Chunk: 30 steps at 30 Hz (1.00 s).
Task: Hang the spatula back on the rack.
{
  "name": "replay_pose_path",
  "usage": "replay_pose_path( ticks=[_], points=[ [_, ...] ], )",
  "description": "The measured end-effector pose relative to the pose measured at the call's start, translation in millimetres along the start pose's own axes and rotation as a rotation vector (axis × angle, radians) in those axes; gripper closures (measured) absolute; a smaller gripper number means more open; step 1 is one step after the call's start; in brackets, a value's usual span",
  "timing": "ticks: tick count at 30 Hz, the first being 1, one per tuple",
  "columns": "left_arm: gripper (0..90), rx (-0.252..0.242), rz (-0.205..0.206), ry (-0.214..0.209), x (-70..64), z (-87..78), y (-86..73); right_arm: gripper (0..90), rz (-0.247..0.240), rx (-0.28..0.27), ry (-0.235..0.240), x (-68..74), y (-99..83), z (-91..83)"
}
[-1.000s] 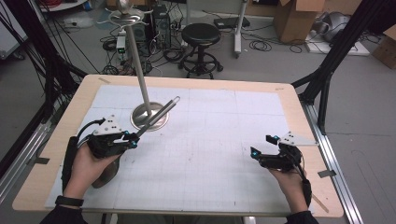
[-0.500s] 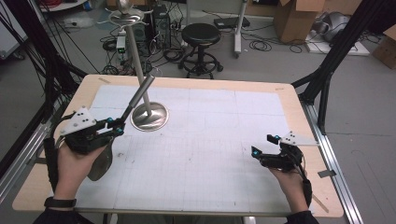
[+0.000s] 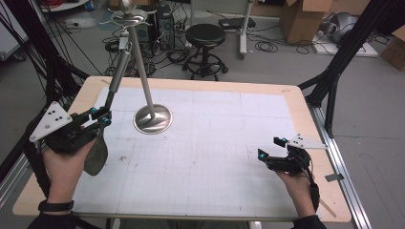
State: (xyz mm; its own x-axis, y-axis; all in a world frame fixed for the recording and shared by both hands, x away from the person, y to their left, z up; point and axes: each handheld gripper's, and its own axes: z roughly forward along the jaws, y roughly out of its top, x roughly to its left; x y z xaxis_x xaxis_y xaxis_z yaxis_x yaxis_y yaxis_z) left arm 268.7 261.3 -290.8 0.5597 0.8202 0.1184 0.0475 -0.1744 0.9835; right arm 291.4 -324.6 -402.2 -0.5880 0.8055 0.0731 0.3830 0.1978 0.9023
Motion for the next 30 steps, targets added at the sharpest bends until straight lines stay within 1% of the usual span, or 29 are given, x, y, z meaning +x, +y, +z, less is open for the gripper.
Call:
replay_pose_path(
  ticks=[1, 3, 4, 5, 6, 8, 10, 11, 15, 16, 18, 19, 21, 22, 27, 28, 30],
  points=[
    [74.8, -0.012, 0.0, 0.015, -0.3, -0.2, 0.6, 16.5, 0.001, -0.001, 0.0, 0.0, 0.1, 0.0],
    [74.8, -0.026, -0.004, 0.021, 0.6, 0.1, 2.2, 16.5, 0.002, 0.0, 0.0, 0.0, 0.1, 0.0],
    [74.8, -0.033, -0.003, 0.033, 0.5, 0.3, 2.9, 16.5, 0.001, 0.001, 0.0, 0.1, 0.0, 0.1],
    [74.9, -0.034, -0.009, 0.028, 0.9, 1.3, 3.7, 16.5, 0.005, 0.004, 0.002, 0.4, 0.0, 0.1],
    [74.8, -0.032, -0.009, 0.036, 0.8, 2.1, 4.3, 16.5, 0.0, 0.003, 0.002, 0.0, 0.0, 0.3],
    [74.8, -0.027, -0.009, 0.042, 1.1, 4.6, 5.2, 16.5, 0.006, 0.005, 0.004, 0.7, 0.1, 0.5],
    [74.8, -0.022, -0.003, 0.058, 1.0, 6.0, 5.5, 16.5, 0.004, 0.003, 0.003, 0.8, 0.1, 0.3],
    [74.8, -0.026, -0.011, 0.059, 1.1, 6.7, 5.3, 16.5, 0.001, 0.0, 0.002, 0.5, 0.1, 0.1],
    [74.8, -0.032, -0.003, 0.081, 1.8, 6.9, 5.3, 16.5, 0.002, -0.001, 0.003, -0.1, 0.2, 0.0],
    [74.8, -0.03, -0.005, 0.077, 2.5, 7.8, 5.4, 16.5, 0.003, 0.001, 0.003, 0.1, 0.1, 0.2],
    [74.8, -0.03, -0.008, 0.086, 2.8, 10.0, 5.8, 16.5, 0.006, 0.005, 0.005, 0.8, 0.2, 0.5],
    [74.8, -0.026, -0.007, 0.079, 3.6, 11.3, 6.0, 16.5, 0.002, 0.003, 0.005, 0.7, 0.2, 0.7],
    [74.8, -0.024, 0.004, 0.094, 3.5, 13.9, 6.3, 16.5, 0.0, 0.002, 0.004, 0.8, 0.2, 0.8],
    [74.8, -0.021, 0.004, 0.092, 4.2, 15.1, 6.7, 16.5, 0.003, 0.005, 0.005, 0.8, 0.2, 0.7],
    [74.8, -0.029, -0.015, 0.11, 6.6, 22.0, 7.1, 16.5, -0.003, 0.004, 0.004, 0.2, 0.0, 1.3],
    [74.8, -0.028, -0.018, 0.108, 7.5, 23.5, 6.9, 16.5, 0.0, 0.005, 0.005, 0.4, 0.0, 1.3],
    [74.8, -0.026, -0.017, 0.113, 8.1, 26.4, 6.3, 16.5, 0.002, 0.007, 0.006, 0.7, 0.0, 1.4]
  ],
)
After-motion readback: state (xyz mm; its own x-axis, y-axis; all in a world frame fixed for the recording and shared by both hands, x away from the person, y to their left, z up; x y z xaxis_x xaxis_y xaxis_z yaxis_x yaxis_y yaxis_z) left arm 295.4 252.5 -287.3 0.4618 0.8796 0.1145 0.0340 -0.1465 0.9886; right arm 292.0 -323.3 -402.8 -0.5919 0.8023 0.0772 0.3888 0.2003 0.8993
